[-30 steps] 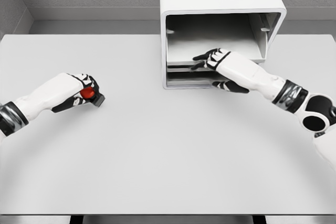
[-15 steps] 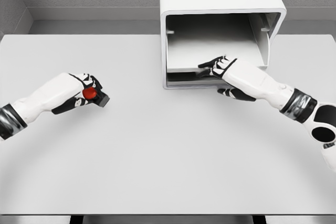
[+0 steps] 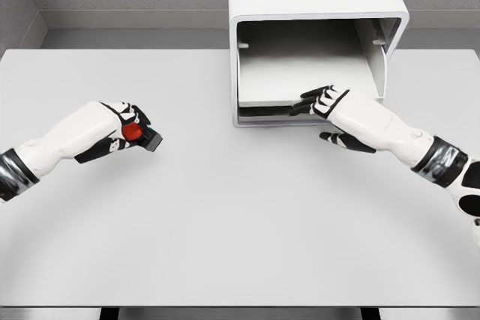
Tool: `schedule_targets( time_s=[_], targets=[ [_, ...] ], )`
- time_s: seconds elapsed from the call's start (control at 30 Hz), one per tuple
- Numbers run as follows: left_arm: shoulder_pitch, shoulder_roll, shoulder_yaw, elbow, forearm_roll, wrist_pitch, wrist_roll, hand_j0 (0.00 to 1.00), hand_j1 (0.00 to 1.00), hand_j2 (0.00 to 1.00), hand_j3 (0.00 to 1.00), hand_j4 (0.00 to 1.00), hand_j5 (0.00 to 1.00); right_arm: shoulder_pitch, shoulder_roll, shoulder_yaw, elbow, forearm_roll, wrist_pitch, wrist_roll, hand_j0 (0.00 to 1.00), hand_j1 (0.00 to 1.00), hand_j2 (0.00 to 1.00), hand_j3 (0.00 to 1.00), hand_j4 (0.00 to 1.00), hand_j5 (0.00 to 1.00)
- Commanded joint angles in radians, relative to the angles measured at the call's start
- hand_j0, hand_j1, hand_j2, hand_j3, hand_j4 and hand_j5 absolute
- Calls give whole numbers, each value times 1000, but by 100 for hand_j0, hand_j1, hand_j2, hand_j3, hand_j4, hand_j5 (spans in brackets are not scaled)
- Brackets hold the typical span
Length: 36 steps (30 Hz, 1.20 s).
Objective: Slide open multi-storey tabletop storage cabinets and put open load switch and slide close multi-storey tabletop storage cabinets
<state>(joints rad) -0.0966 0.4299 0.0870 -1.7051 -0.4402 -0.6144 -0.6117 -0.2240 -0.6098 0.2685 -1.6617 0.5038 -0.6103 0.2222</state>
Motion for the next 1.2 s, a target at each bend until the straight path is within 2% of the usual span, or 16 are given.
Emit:
schedule_targets(
  time_s=[0.0,0.23,0.3,0.43,0.63,0.7,0.87,1.17],
  targets=[
    [2,0,3,-13,24,4,1,36,36,36,36,36,36,3,-11,-2,-27,-2,-1,2,77,77,77,77,77,77],
    [3,-2,11,-31,35,4,1,36,36,36,36,36,36,22,-27,-18,-47,-10,-1,0,77,77,77,77,77,77],
    [3,-2,11,-38,48,4,1,36,36,36,36,36,36,46,-27,-51,-73,-11,-1,2,77,77,77,77,77,77],
    [2,-2,11,-74,64,4,1,36,36,36,36,36,36,46,-28,-81,-81,-13,-1,2,77,77,77,77,77,77],
    [-8,-3,11,-96,100,4,1,36,36,36,36,36,36,45,-67,-91,-84,-48,-1,0,77,77,77,77,77,77],
    [-15,-3,11,-96,100,4,1,36,36,36,36,36,36,45,-82,-98,-85,-68,-1,0,76,76,76,76,76,76],
    [-38,-7,10,-96,110,4,1,36,36,36,36,36,36,40,-125,-135,-104,-145,-1,2,62,62,62,62,62,62],
    [-80,-60,3,-96,117,4,1,36,36,36,36,36,36,22,-177,-216,-104,-254,-1,2,61,61,61,61,61,61]
  ],
)
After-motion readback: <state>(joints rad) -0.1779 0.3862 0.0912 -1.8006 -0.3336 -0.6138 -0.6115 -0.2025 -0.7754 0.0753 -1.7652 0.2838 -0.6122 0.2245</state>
